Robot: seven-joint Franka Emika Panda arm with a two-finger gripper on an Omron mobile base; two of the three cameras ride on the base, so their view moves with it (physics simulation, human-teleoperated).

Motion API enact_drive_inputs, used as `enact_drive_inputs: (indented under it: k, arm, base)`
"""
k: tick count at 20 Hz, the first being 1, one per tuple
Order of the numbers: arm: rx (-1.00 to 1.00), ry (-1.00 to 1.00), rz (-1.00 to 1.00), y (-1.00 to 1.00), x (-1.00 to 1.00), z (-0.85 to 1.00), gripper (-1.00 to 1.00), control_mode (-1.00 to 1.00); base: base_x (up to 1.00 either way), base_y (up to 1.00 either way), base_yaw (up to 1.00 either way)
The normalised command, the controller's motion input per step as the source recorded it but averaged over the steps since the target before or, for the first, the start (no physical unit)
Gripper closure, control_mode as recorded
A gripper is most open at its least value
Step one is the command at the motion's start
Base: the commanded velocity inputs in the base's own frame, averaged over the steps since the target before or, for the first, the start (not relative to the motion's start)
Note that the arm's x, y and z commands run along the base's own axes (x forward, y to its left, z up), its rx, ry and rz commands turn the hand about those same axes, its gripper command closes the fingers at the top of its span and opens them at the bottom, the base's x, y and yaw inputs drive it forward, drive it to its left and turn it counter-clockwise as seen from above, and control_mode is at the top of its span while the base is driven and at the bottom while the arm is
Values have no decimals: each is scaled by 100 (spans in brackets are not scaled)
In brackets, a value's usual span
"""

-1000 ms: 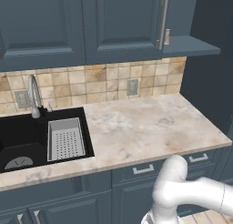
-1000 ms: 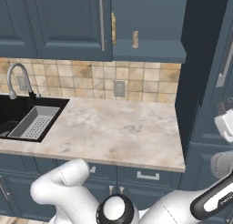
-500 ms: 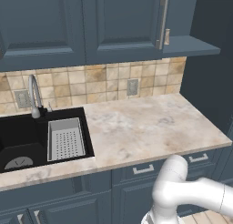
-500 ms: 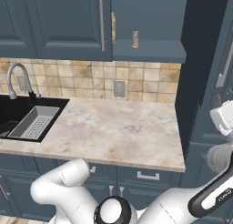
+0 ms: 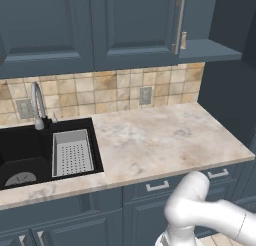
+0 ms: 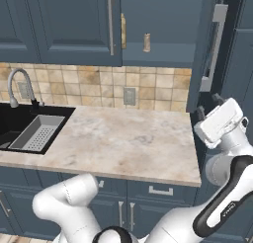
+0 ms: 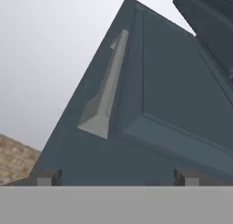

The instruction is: Pick the candle and candle from the dining table and place them in the open cabinet. Close the cabinet after placing the objects.

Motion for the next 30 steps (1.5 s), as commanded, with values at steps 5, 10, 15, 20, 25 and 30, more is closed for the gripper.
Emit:
enact_drive_inputs:
  k: [5, 10, 15, 20, 25, 30]
  arm:
    - [-8, -16, -35, 100, 64, 1, -100, -100]
    - [-5, -5, -58, 98, 100, 2, -100, -100]
    - [-8, -2, -70, 86, 100, 1, -100, -100]
    - [-7, -1, -66, 91, 100, 5, -100, -100]
    - [-4, 0, -55, 98, 95, 14, -100, -100]
    - [-4, 9, -50, 91, 70, 26, -100, -100]
  base:
    - [0, 0, 0]
    - [0, 0, 0]
    - [0, 0, 0]
    - [0, 0, 0]
    - [0, 0, 0]
    - [0, 0, 0]
